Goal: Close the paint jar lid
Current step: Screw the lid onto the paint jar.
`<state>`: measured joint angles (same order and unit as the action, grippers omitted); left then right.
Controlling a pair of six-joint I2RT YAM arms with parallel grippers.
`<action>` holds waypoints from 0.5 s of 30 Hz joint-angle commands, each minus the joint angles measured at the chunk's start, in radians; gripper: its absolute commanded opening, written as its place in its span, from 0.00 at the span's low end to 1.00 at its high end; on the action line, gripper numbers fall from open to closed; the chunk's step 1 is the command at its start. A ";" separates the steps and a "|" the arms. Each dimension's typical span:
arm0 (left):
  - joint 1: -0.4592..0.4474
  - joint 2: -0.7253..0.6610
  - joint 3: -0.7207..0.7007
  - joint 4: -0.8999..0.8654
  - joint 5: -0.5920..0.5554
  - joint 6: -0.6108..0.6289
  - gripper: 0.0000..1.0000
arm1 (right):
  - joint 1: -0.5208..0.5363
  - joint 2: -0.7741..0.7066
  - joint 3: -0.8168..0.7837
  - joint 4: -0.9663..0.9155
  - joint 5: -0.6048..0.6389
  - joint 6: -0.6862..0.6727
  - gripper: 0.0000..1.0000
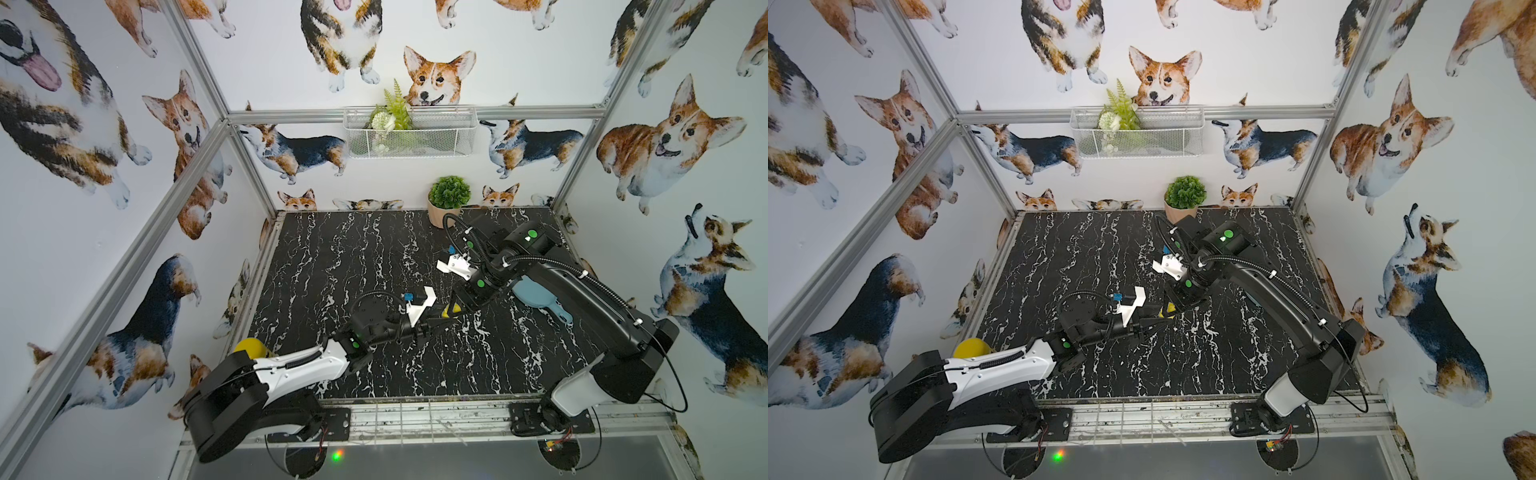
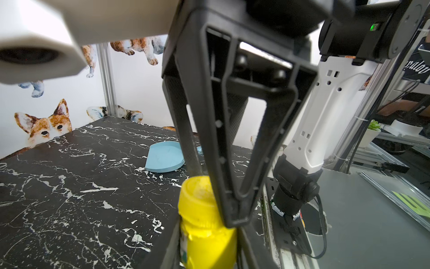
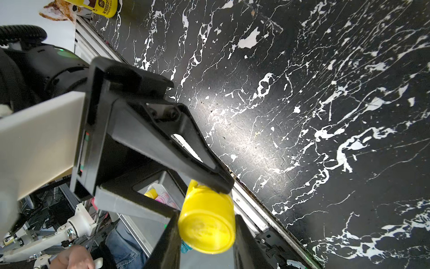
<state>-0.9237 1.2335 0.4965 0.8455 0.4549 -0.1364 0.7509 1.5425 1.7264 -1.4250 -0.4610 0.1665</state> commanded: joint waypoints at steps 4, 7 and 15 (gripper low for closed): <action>-0.011 -0.040 0.003 0.025 -0.113 0.117 0.24 | -0.001 0.010 -0.031 0.054 -0.018 0.121 0.21; -0.032 -0.054 0.006 0.005 -0.180 0.179 0.24 | 0.000 0.016 -0.048 0.093 -0.024 0.186 0.21; -0.102 -0.043 0.026 -0.016 -0.338 0.341 0.23 | -0.001 0.045 -0.086 0.171 -0.082 0.326 0.20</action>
<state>-1.0042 1.1912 0.4973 0.6918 0.1856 0.0872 0.7460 1.5761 1.6512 -1.3270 -0.4820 0.3923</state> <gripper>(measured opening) 0.356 0.339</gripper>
